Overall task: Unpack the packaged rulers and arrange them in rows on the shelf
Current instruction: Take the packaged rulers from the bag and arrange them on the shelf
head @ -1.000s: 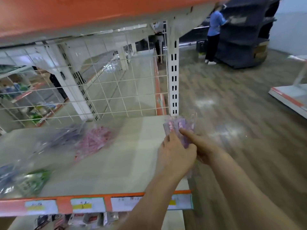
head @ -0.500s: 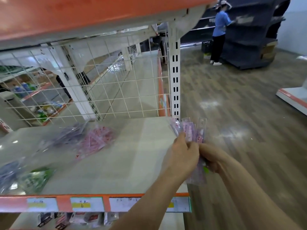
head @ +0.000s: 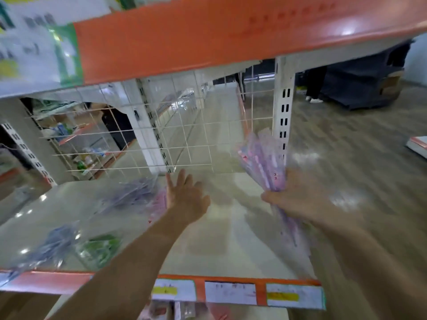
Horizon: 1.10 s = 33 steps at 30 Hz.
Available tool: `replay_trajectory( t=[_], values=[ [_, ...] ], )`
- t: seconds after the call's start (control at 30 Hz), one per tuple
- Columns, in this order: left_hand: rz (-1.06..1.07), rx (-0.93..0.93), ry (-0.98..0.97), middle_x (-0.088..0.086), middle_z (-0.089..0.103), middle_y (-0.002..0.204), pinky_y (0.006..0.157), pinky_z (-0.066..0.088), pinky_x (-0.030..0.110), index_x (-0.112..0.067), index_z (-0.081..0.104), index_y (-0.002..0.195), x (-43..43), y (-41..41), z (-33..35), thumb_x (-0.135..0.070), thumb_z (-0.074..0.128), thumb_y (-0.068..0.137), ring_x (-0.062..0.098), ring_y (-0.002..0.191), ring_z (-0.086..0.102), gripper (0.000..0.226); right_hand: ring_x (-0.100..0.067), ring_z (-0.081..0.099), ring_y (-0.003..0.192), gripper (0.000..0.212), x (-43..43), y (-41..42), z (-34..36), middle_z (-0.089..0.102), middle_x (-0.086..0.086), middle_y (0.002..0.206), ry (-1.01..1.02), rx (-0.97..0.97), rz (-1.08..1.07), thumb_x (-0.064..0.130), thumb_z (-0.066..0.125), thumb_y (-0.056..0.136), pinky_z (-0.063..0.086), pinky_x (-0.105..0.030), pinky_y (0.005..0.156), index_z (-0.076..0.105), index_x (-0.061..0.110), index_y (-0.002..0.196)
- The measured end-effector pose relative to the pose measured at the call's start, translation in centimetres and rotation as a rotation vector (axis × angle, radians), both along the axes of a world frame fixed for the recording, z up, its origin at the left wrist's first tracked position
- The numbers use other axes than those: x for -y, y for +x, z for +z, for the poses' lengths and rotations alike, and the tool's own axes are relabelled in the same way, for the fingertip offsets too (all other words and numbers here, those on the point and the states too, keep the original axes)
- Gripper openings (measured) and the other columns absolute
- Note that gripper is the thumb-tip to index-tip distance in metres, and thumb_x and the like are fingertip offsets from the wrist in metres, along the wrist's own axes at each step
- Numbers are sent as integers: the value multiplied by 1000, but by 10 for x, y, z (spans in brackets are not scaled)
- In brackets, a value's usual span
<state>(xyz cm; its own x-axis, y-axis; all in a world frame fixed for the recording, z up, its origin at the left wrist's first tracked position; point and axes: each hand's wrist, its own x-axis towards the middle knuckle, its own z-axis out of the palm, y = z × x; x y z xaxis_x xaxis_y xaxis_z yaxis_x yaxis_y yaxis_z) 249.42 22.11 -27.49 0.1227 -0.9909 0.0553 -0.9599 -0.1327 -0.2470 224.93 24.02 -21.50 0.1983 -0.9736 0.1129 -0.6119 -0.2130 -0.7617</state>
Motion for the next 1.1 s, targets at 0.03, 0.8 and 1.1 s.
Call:
replay_trajectory(
  t=[0.03,0.8,1.1],
  values=[
    [3,16,29,5,24,156,110,-13,62,-28,33,144,3,11,0,-54,23,94,26,148,-1,57,-17,54,68,21,2,14,-2,52,5,73,-20,-167,17,19,69,76,36,-18,52,48,22,77],
    [162,-251,18,1,44,133,106,11,68,-35,47,119,-34,174,-4,-60,30,85,25,132,30,45,-16,54,74,31,7,62,-32,53,8,81,102,-876,38,30,62,68,37,-22,51,46,28,94],
    [-2,-1301,-327,6,56,126,99,35,32,-16,58,122,-48,119,32,-49,39,94,19,119,49,47,-16,60,89,40,-19,127,-12,62,9,100,-110,-764,269,38,60,76,47,-32,74,43,35,112]
  ],
)
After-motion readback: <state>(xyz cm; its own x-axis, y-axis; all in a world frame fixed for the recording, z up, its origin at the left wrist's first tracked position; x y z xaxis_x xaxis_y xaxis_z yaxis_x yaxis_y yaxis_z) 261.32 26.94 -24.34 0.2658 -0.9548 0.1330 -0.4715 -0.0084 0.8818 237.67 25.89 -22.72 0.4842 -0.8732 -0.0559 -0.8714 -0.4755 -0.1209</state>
